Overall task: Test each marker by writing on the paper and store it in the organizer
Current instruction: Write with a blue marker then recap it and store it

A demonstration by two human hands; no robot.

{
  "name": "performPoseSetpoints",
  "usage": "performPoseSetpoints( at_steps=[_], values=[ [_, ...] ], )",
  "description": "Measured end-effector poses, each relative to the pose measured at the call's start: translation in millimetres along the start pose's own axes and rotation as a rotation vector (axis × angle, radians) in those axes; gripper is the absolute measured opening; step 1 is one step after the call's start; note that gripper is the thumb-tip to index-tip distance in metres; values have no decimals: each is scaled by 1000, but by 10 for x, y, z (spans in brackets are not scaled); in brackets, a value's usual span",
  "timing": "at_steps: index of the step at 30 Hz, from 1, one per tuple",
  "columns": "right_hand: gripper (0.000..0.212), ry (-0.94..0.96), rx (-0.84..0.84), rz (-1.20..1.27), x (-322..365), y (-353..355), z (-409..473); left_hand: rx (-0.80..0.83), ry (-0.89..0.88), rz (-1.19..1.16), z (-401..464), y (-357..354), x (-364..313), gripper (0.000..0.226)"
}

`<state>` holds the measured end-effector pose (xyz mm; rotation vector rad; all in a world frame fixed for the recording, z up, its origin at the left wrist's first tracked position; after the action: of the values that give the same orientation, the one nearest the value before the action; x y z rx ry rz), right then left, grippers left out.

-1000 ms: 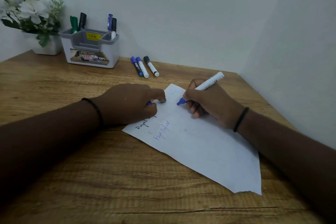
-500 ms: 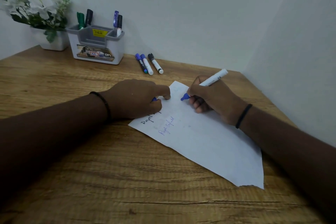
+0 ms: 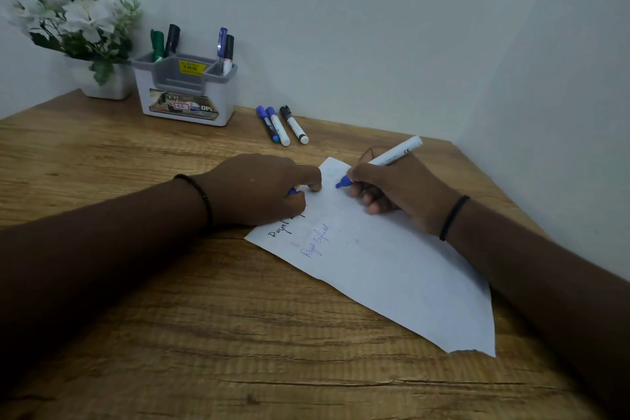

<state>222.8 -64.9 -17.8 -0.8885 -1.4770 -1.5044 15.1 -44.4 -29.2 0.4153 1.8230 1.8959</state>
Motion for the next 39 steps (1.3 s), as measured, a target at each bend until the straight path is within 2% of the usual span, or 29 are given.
performPoseSetpoints(
  at_steps=[8,15,21,26,32,39],
  values=[
    [4,-25,-42,7,-25,49,21,4,13,-1,-11,7,-19,32],
    [9,-33,-59,16,-33,106,30,0,16,-7,-16,15,-18,31],
    [21,-64,-59,-36,-53,181,-6,-6,0,-9,-28,11,-36,31],
    [0,-35,-78,27,-41,95,128,-2,-12,-7,-45,42,-26,31],
    [3,3,2,166,-84,184,82,-7,-6,-14,-36,30,-24,31],
    [12,20,-24,99,-111,146,167,4,-3,-12,-27,44,-44,31]
  ],
)
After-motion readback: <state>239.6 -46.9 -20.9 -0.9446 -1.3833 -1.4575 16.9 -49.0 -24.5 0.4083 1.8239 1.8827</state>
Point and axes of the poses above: each hand's wrist, its own z-axis towards the middle knuckle, its own y-axis out of the back of the hand, x = y × z, the point moved 1 cm from there along z, towards the middle knuckle, and after that the axes turned 5 degrees about y, right-handed, at the moved point
